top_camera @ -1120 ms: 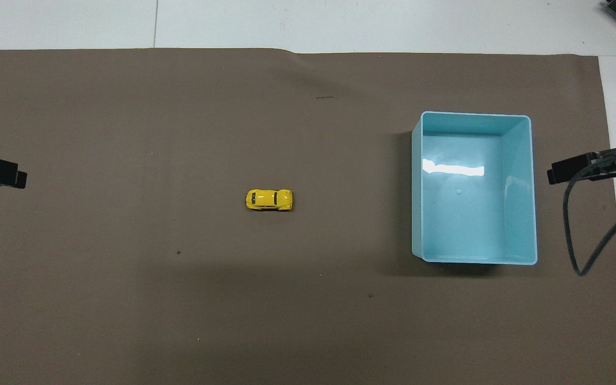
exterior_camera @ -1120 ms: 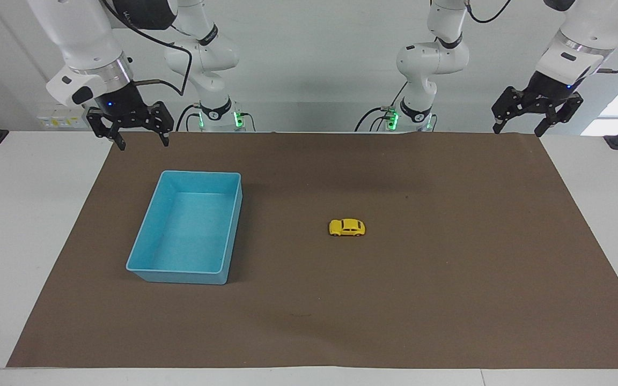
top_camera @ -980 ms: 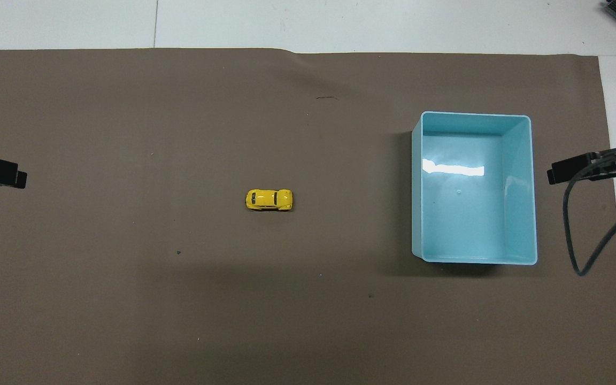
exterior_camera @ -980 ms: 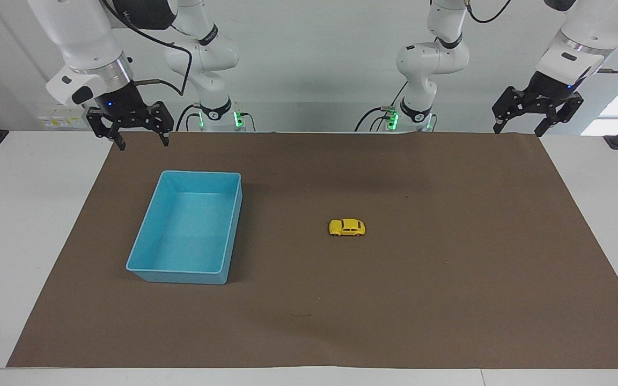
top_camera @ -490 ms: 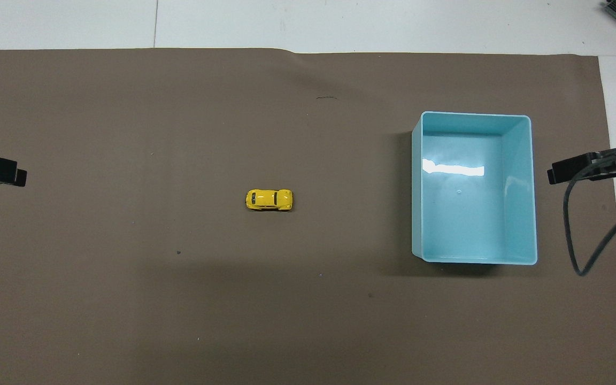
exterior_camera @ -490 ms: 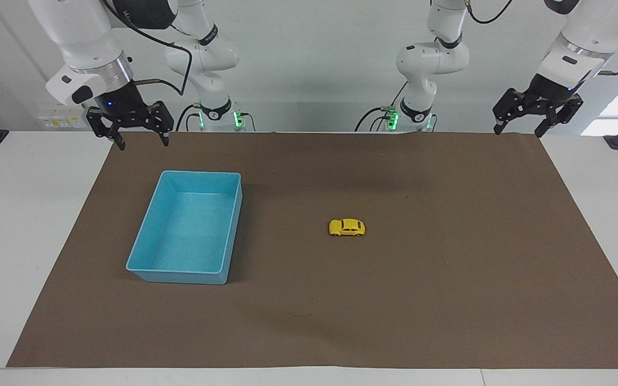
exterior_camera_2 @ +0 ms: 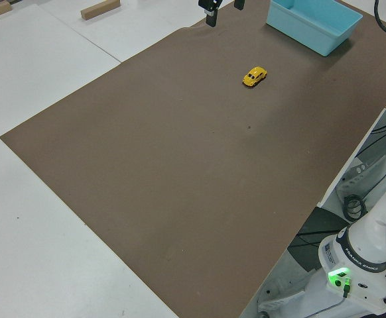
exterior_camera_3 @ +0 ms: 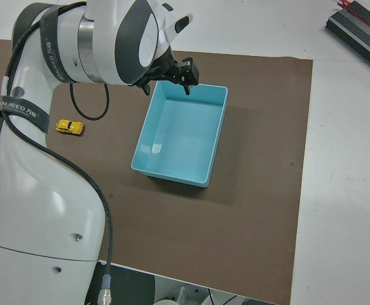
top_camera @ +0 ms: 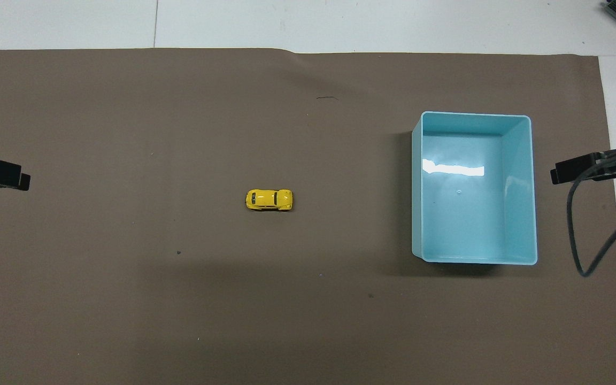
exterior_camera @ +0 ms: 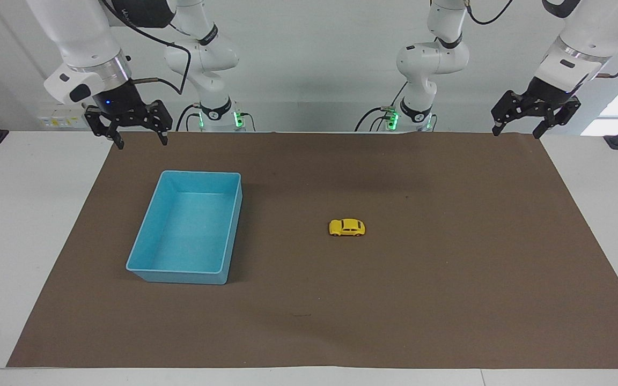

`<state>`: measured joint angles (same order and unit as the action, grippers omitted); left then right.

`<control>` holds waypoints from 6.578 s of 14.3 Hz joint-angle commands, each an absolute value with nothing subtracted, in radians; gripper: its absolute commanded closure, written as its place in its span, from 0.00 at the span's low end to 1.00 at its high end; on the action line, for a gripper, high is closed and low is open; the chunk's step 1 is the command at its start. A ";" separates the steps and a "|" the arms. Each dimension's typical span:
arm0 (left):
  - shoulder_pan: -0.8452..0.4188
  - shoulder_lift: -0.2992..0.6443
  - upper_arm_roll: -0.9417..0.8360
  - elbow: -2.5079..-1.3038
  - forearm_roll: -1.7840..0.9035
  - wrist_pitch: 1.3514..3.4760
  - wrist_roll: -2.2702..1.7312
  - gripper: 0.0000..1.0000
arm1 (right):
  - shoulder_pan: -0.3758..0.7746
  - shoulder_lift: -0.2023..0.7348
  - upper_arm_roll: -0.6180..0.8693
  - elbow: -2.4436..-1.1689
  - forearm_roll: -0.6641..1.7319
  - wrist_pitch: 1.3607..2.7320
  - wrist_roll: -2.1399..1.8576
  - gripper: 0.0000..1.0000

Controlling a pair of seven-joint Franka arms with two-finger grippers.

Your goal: Wind up and store yellow beetle car

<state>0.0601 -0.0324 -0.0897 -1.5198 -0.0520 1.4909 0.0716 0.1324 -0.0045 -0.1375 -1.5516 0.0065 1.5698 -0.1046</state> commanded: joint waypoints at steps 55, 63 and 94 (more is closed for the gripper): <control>-0.531 0.413 -0.104 -1.789 0.104 2.218 -2.284 0.00 | 0.110 -0.017 -0.138 -1.557 0.023 1.574 -0.084 0.00; -0.518 0.431 -0.106 -1.781 0.101 2.230 -2.287 0.00 | 0.110 -0.017 -0.140 -1.559 0.021 1.574 -0.086 0.00; -0.328 0.431 -0.101 -1.819 0.109 2.175 -2.111 0.70 | 0.104 -0.017 -0.140 -1.559 0.021 1.574 -0.086 0.00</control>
<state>-0.3668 0.4022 -0.1083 -1.8034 0.0860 2.1393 -2.1418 0.1110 -0.0051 -0.1393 -1.5512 0.0065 1.5708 -0.1046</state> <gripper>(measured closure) 0.581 0.000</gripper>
